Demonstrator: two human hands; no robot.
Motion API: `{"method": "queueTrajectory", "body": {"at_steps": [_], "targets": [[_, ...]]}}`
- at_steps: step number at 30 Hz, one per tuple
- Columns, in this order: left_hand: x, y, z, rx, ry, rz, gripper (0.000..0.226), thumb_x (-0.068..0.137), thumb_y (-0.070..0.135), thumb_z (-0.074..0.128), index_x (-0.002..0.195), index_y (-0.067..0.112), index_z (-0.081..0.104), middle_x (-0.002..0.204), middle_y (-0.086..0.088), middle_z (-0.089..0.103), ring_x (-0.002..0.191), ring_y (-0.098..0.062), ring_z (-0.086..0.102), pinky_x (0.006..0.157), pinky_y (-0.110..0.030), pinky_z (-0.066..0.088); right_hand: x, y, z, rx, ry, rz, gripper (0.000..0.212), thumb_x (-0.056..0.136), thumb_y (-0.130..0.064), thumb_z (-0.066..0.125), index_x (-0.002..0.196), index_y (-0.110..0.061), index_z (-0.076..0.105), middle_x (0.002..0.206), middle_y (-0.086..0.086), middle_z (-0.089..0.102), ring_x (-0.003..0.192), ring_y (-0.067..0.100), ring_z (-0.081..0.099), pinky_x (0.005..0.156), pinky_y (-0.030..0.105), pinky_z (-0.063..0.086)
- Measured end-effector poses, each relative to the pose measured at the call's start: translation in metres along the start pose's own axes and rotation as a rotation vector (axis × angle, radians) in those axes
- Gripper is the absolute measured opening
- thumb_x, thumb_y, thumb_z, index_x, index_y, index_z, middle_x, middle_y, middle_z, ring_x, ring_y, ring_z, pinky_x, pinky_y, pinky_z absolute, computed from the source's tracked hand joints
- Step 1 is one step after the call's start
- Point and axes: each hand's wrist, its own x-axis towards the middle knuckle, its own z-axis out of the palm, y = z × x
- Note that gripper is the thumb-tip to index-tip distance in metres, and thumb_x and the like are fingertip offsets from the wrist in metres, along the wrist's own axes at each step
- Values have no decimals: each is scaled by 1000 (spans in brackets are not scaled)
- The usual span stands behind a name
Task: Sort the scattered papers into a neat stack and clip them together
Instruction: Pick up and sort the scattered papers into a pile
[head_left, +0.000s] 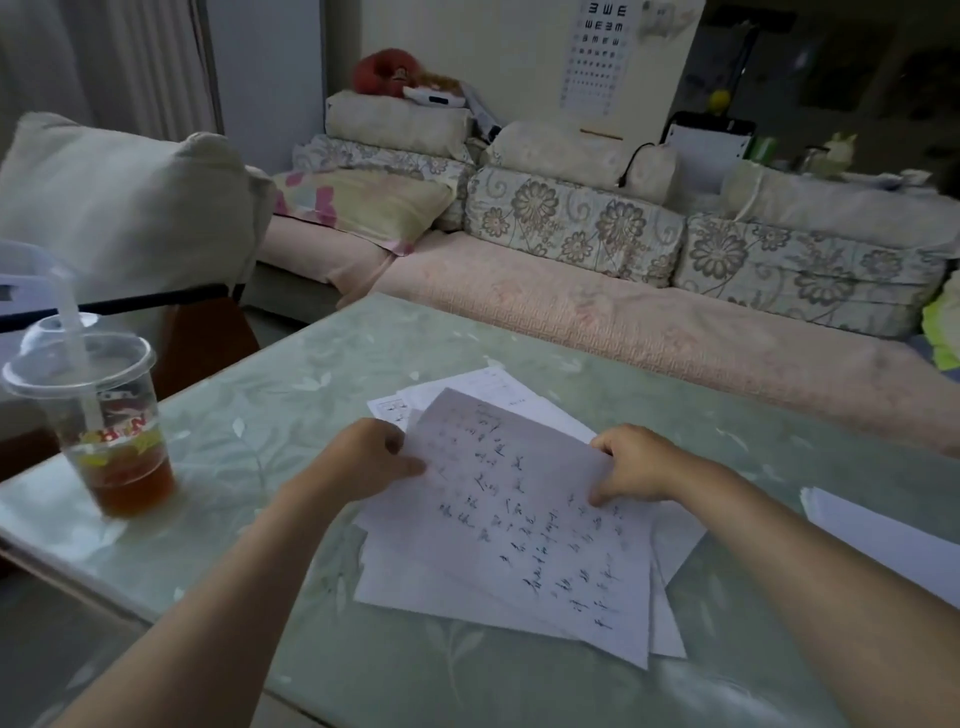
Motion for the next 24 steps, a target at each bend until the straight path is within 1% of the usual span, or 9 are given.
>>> {"method": "queueTrajectory", "body": {"at_steps": [2,4,7,10,13,15,17,20,24], "targets": [[-5,10,4,-31,-37,98,34,82,26,75,64,18,48,65,5,48,59,-13,44,57,-25,36,-7,-4,-2,-53,3,1,48,64,-40,88,103,-26,63,101,-10,63,93,13,61,84,33,51],[-10,20,8,-58,-63,184,12,84,17,72,78,22,63,77,8,63,71,-10,58,67,-26,48,-11,-13,-2,141,-7,-33,54,72,-35,86,118,-29,59,107,-10,59,93,10,60,84,28,50],[-13,31,15,-126,-87,242,23,83,5,66,95,25,68,92,8,70,87,-14,66,80,-34,56,-13,-22,3,311,-50,-61,41,80,-22,79,117,-23,64,109,-6,69,94,12,69,88,37,58],[-7,36,25,-119,-101,285,41,83,1,60,106,34,62,97,15,67,91,-11,64,80,-31,56,-12,-18,7,186,-33,0,28,81,-17,73,109,-18,67,104,0,70,91,19,69,84,39,59],[6,36,34,-78,3,258,44,92,4,50,126,30,54,112,12,62,94,-13,59,78,-26,51,-5,-1,3,16,55,86,17,77,-12,68,94,-10,68,94,4,67,87,23,65,72,31,53],[18,36,35,-11,79,229,44,94,4,46,133,24,50,124,6,59,107,-17,54,87,-28,47,2,14,-1,-9,126,175,13,80,-9,62,93,-11,63,93,3,61,87,23,61,71,27,48],[32,36,36,69,116,212,44,94,10,49,137,22,49,132,2,56,120,-21,49,98,-33,43,12,27,-3,25,185,244,16,83,-9,56,98,-11,62,99,4,63,89,24,60,79,30,52],[47,39,44,221,58,173,46,97,29,50,142,22,43,141,-2,48,130,-25,39,104,-39,37,26,34,-4,55,276,303,22,85,-8,49,106,-10,56,110,8,61,95,27,58,82,33,52],[61,46,59,403,34,127,48,100,40,35,141,16,41,142,-9,46,130,-31,37,104,-44,34,45,30,8,137,230,348,49,87,-15,52,136,-12,49,136,9,53,124,31,50,97,33,46]]}}
